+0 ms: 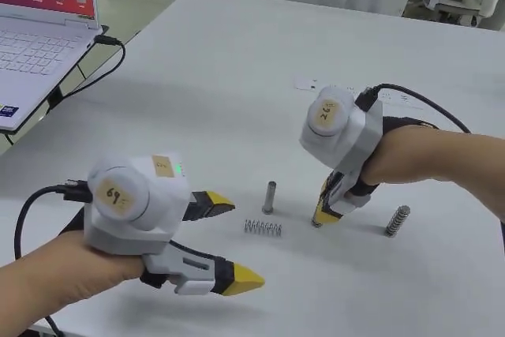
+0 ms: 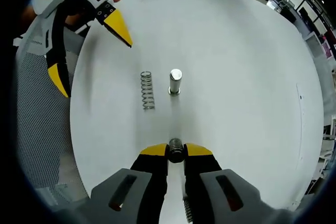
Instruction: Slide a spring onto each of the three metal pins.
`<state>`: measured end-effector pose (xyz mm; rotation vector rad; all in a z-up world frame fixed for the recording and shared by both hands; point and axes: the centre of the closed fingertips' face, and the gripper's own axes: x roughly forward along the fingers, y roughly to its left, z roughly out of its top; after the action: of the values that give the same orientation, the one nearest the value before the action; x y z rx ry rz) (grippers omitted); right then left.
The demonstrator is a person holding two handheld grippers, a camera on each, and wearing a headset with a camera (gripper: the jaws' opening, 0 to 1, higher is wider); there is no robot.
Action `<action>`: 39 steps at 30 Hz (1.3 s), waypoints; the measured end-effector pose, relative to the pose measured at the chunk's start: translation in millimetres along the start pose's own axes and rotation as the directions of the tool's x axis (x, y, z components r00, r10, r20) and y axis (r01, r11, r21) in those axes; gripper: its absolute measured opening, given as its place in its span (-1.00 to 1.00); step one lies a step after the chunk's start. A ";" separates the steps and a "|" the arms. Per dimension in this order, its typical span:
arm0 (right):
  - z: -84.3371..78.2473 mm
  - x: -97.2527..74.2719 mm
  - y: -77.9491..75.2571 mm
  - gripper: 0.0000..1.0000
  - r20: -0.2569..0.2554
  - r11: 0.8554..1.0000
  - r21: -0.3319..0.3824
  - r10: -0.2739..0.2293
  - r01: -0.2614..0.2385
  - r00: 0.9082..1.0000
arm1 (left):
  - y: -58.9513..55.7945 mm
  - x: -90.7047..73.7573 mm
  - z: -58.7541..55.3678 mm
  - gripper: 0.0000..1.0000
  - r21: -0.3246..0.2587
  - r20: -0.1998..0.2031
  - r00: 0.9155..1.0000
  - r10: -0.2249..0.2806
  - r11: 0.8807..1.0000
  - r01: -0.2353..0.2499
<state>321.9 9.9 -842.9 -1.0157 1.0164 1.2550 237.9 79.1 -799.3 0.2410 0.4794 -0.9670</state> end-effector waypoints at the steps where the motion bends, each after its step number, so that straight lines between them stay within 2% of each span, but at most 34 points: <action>1: 0.0 0.0 0.1 -0.82 0.000 1.000 0.001 0.001 -0.001 1.000 | 0.1 -0.1 0.0 0.18 0.000 0.000 1.000 0.000 1.000 0.000; 12: -0.7 1.3 0.3 -0.81 0.002 1.000 0.004 0.003 -0.003 1.000 | 1.1 -0.3 -0.8 0.17 -0.002 0.002 1.000 0.001 1.000 -0.001; 25: 1.1 -1.3 0.2 -0.69 0.017 1.000 -0.003 -0.003 0.003 1.000 | 1.0 0.1 -1.2 0.18 -0.003 0.001 1.000 -0.001 1.000 0.001; 31: 7.5 -4.8 0.2 -0.64 0.038 1.000 -0.012 -0.010 0.010 0.999 | 0.2 0.3 -1.6 0.17 -0.001 -0.001 1.000 -0.004 1.000 0.004; 39: 24.1 -9.7 6.5 -0.63 0.075 0.999 -0.040 -0.008 0.011 0.997 | 0.3 -0.4 -0.8 0.18 0.000 0.003 1.000 -0.002 1.000 0.002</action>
<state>315.9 31.2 -827.8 -0.9960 0.9303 1.3007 237.7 79.9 -799.9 0.2390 0.4774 -0.9695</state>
